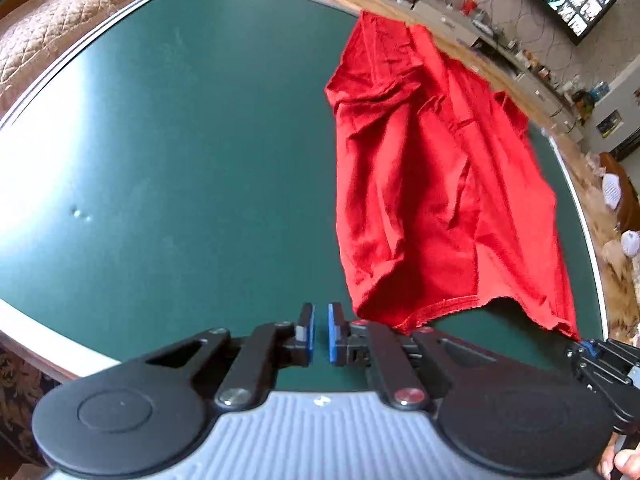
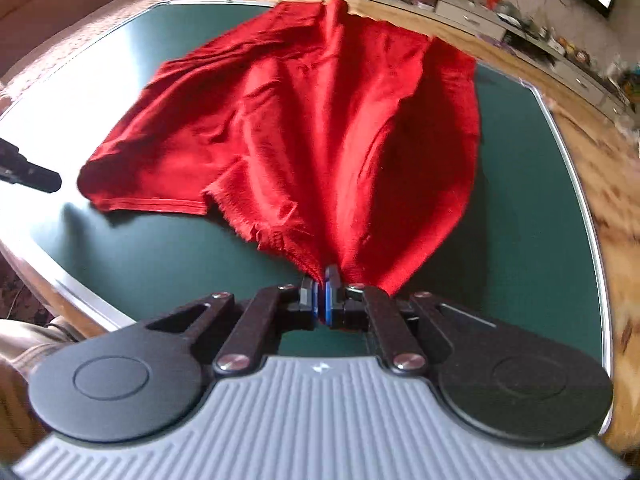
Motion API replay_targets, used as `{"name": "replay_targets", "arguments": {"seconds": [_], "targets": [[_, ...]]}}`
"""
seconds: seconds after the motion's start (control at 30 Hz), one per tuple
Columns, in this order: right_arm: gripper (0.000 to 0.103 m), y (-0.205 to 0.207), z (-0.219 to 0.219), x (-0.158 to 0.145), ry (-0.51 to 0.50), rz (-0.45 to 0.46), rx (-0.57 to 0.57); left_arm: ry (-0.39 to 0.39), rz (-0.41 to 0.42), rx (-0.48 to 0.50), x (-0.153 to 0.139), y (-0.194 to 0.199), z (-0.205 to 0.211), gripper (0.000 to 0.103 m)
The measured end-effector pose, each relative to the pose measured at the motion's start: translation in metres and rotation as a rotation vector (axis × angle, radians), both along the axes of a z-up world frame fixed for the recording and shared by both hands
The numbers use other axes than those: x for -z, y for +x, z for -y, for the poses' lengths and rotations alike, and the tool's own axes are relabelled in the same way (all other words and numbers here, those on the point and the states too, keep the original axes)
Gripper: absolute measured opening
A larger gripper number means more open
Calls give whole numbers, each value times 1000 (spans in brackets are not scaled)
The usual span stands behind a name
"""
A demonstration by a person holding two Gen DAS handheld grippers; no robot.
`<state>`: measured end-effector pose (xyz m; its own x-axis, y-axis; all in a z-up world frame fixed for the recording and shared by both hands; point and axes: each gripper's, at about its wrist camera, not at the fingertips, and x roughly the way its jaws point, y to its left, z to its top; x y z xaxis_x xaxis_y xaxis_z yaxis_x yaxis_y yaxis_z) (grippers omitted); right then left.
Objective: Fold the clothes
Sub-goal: 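Lower the red shirt flat onto the table and open both grippers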
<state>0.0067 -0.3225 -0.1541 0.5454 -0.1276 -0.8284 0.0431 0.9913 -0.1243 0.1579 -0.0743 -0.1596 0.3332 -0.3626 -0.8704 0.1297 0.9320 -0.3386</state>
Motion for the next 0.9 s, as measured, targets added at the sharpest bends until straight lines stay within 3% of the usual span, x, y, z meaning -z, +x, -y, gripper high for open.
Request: {"name": "replay_targets", "arguments": {"seconds": [0.13,0.2,0.3,0.57,0.7,0.9], "targets": [[5,0,4,0,4,-3,-1,46,32,8,-5,8,8,21],[5,4,5,3,2,-1,-8,73,52,11,-8,12,13,40],[6,4,3,6,0,8,-12,85,69,2,-5,16,12,49],[6,3,11,15,33,41,11,42,92,-9,-13,21,12,59],[6,2,12,16,43,54,14,150,164,44,-24,5,22,61],[6,3,12,19,60,61,31,202,180,134,-25,-2,55,61]]}}
